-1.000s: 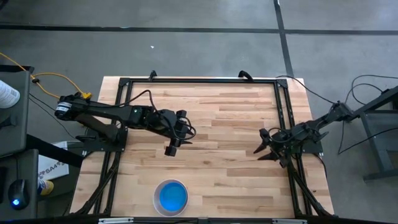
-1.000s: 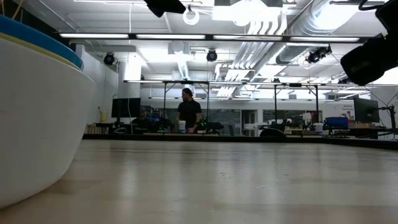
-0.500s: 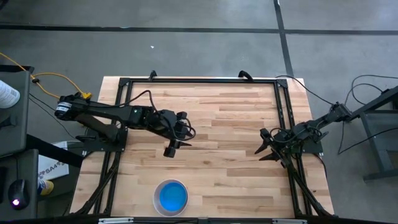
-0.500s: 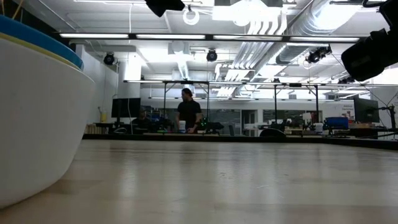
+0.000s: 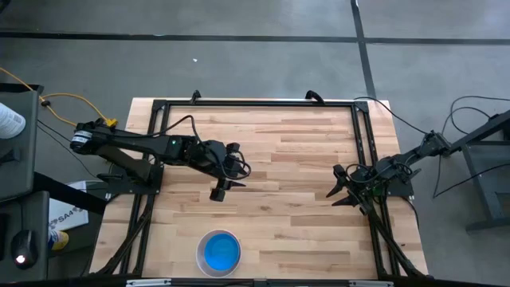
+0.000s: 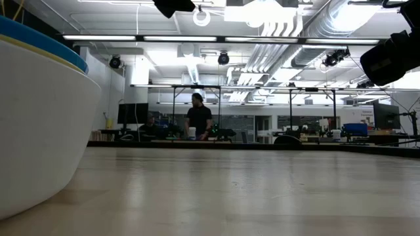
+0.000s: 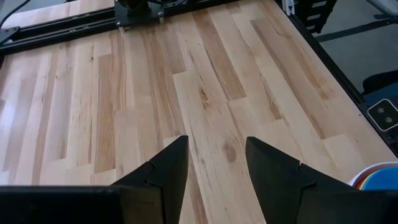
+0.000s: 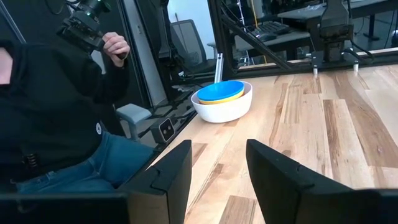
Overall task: Nest bowls inside each other
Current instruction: Return to Home Position
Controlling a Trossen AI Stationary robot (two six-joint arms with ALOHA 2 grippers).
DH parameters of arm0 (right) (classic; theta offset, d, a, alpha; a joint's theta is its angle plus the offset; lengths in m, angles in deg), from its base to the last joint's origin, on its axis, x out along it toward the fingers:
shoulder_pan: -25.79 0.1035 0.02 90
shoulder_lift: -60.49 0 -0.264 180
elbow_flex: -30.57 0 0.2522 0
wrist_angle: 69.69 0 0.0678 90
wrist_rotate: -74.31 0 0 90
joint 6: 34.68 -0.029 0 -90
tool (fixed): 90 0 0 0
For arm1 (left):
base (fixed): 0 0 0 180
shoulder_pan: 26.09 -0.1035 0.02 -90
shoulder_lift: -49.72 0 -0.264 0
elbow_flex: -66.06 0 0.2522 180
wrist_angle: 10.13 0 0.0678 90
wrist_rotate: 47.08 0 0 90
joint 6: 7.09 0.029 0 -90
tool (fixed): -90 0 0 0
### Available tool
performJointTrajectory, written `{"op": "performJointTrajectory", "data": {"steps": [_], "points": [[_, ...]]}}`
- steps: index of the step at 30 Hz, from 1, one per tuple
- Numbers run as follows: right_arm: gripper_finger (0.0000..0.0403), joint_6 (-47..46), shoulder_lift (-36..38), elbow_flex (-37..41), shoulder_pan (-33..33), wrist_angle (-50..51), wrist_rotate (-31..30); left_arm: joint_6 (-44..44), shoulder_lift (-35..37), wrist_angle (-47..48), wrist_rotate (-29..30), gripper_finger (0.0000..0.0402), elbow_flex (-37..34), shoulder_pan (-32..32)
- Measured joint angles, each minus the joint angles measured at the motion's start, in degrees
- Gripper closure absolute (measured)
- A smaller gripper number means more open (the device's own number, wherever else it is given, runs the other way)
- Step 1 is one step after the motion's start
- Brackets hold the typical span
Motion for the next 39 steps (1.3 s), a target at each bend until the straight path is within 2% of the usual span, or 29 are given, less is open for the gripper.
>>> {"op": "performJointTrajectory", "data": {"steps": [11,18,22,30,39], "points": [[0.0256,0.00,0.00,0.02,-0.01,-0.09,-0.04,1.10,-0.02,0.00,-0.46,0.0242,0.00,0.00],[0.0256,0.00,0.00,0.02,0.00,-0.17,-0.09,4.62,-0.02,1.77,-12.50,0.0242,0.00,0.90],[0.0256,0.00,0.00,0.02,-0.02,-0.20,-0.11,5.01,-0.02,1.69,-13.19,0.0242,-1.52,3.04],[0.0256,0.00,-0.02,0.02,0.00,-0.23,-0.13,4.39,4.77,-4.71,-13.03,0.0242,-9.18,5.35],[0.0256,-0.01,-0.02,0.02,0.00,-0.50,-0.17,3.09,14.13,-15.44,-10.41,0.0242,-22.77,5.33]]}}
